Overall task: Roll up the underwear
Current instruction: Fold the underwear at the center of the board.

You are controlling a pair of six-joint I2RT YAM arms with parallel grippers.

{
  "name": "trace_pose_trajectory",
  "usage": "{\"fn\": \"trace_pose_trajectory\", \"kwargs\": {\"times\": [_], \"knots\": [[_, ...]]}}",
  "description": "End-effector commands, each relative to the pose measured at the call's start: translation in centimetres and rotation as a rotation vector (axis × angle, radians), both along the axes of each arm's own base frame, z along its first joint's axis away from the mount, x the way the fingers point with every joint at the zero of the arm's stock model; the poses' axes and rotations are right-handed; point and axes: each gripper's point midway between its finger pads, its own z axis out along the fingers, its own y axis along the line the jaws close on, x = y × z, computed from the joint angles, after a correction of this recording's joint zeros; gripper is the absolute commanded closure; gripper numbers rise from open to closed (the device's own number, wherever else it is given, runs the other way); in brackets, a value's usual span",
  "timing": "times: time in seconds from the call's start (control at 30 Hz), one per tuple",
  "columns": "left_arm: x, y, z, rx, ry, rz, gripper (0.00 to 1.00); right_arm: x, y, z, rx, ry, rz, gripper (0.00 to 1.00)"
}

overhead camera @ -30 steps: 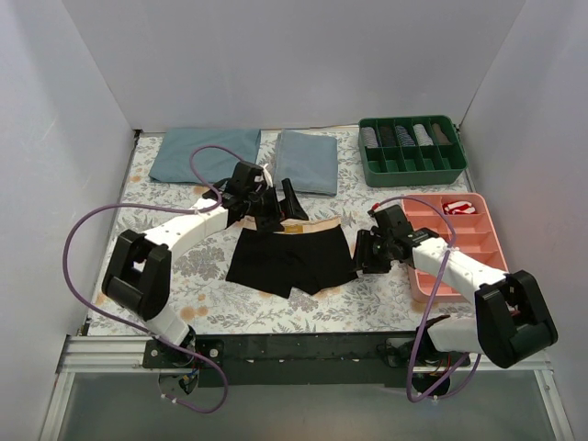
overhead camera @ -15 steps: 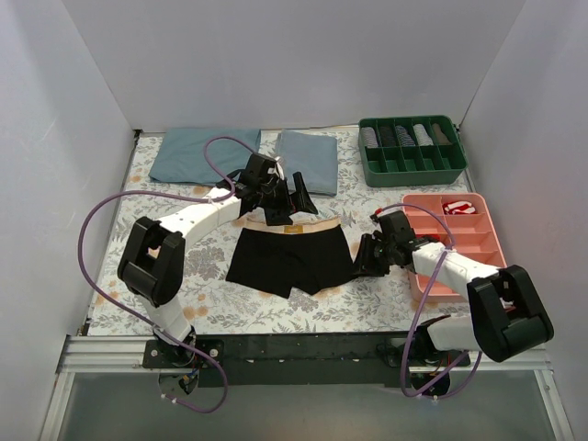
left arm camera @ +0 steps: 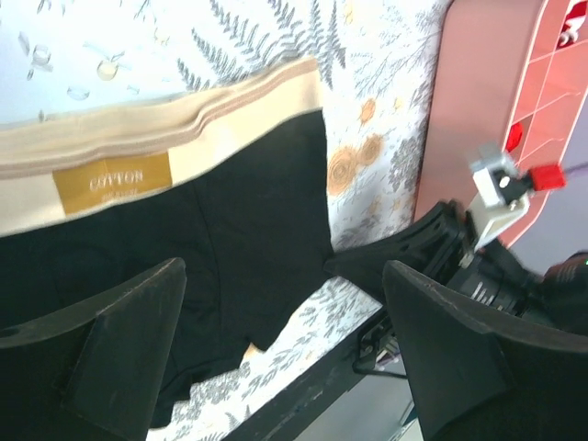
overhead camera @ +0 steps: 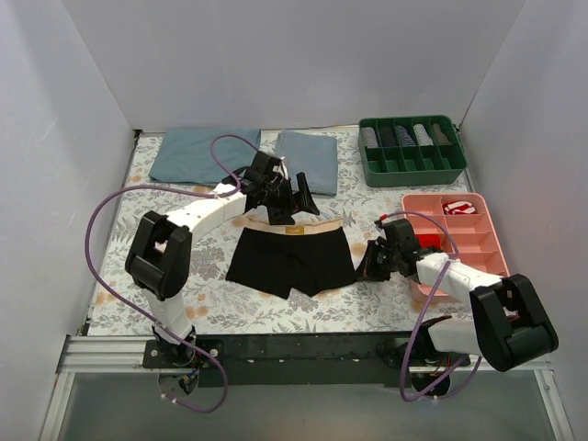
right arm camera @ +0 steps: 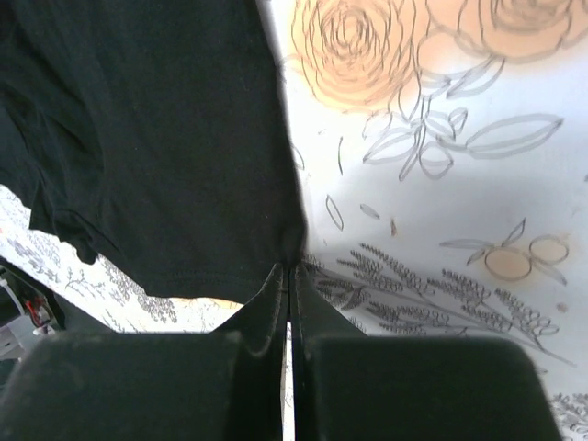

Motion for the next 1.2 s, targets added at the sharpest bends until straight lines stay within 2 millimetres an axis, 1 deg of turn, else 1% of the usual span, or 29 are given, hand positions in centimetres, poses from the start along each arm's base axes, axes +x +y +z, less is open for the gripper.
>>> {"fn": "trace_pose_trajectory", "kwargs": {"times": [0.0, 0.03, 0.07, 0.1, 0.13, 0.17, 0.2, 0.23, 0.27, 0.3, 0.33, 0.37, 0.4, 0.43, 0.5, 0.53, 0.73, 0.77, 0.9, 0.97, 1.03, 1.07, 1.17], "knots": [[1.8, -2.5, 1.7, -0.015, -0.039, -0.027, 0.15, -2.1, -0.7, -1.1, -0.002, 0.049, -0.013, 0.99], [1.2, -3.3, 1.3, 0.006, -0.021, -0.045, 0.15, -2.5, -0.8, -1.5, -0.003, 0.057, -0.013, 0.99], [1.6, -3.9, -0.1, 0.036, 0.002, -0.042, 0.16, -2.6, -0.8, -1.5, -0.002, 0.056, -0.016, 0.99], [2.4, -5.0, 0.9, 0.029, -0.021, -0.044, 0.16, -2.6, -0.9, -1.5, -0.003, 0.058, -0.020, 0.99], [2.1, -5.7, 0.6, 0.049, -0.009, -0.054, 0.16, -2.6, -0.9, -1.5, -0.004, 0.057, -0.021, 0.99], [2.2, -6.3, -1.3, 0.077, 0.029, -0.060, 0.18, -2.6, -1.0, -1.6, -0.010, 0.054, -0.025, 0.99], [2.6, -7.8, 0.1, 0.061, 0.002, -0.073, 0.19, -2.5, -1.0, -1.6, -0.012, 0.055, -0.027, 0.99], [2.5, -8.1, -0.6, 0.084, 0.021, -0.077, 0.20, -2.5, -1.1, -1.6, -0.014, 0.055, -0.027, 0.99], [2.5, -8.7, -0.9, 0.089, 0.024, -0.079, 0.21, -2.4, -1.1, -1.6, -0.018, 0.050, -0.029, 0.99], [2.6, -9.2, -2.1, 0.105, 0.043, -0.081, 0.23, -2.4, -1.2, -1.7, -0.019, 0.052, -0.032, 0.99], [2.6, -10.0, -1.7, 0.107, 0.034, -0.087, 0.25, -2.4, -1.2, -1.7, -0.023, 0.050, -0.033, 0.99], [2.7, -10.3, -1.7, 0.113, 0.036, -0.084, 0.26, -2.3, -1.3, -1.7, -0.026, 0.046, -0.036, 0.99], [2.5, -10.7, -2.6, 0.125, 0.053, -0.084, 0.29, -2.4, -1.3, -1.7, -0.026, 0.049, -0.035, 0.99], [2.4, -11.0, -2.5, 0.126, 0.052, -0.084, 0.30, -2.4, -1.3, -1.7, -0.028, 0.050, -0.037, 0.99], [2.1, -11.3, -3.2, 0.147, 0.055, -0.072, 0.32, -2.5, -1.5, -1.8, -0.031, 0.049, -0.047, 0.99], [2.1, -11.3, -3.9, 0.162, 0.062, -0.067, 0.35, -2.6, -1.5, -1.8, -0.034, 0.047, -0.046, 0.99], [2.3, -11.9, -5.7, 0.216, 0.053, -0.028, 0.43, -2.6, -2.0, -1.9, -0.056, 0.034, -0.050, 0.99], [2.7, -12.1, -5.5, 0.214, 0.040, -0.023, 0.43, -2.7, -2.1, -2.0, -0.059, 0.035, -0.048, 0.99], [3.4, -12.8, -5.4, 0.222, 0.015, -0.008, 0.48, -2.9, -2.1, -2.1, -0.056, 0.035, -0.047, 0.99], [3.6, -12.9, -6.0, 0.235, 0.018, -0.007, 0.49, -3.0, -2.2, -2.2, -0.058, 0.037, -0.047, 0.99], [3.7, -13.2, -6.0, 0.236, 0.018, -0.009, 0.50, -2.9, -2.2, -2.2, -0.058, 0.036, -0.046, 0.99], [3.6, -13.2, -6.4, 0.241, 0.023, -0.014, 0.51, -2.9, -2.1, -2.2, -0.057, 0.034, -0.042, 0.99], [3.7, -13.4, -6.6, 0.239, 0.023, -0.017, 0.55, -3.0, -2.0, -2.3, -0.055, 0.039, -0.038, 0.99]]}}
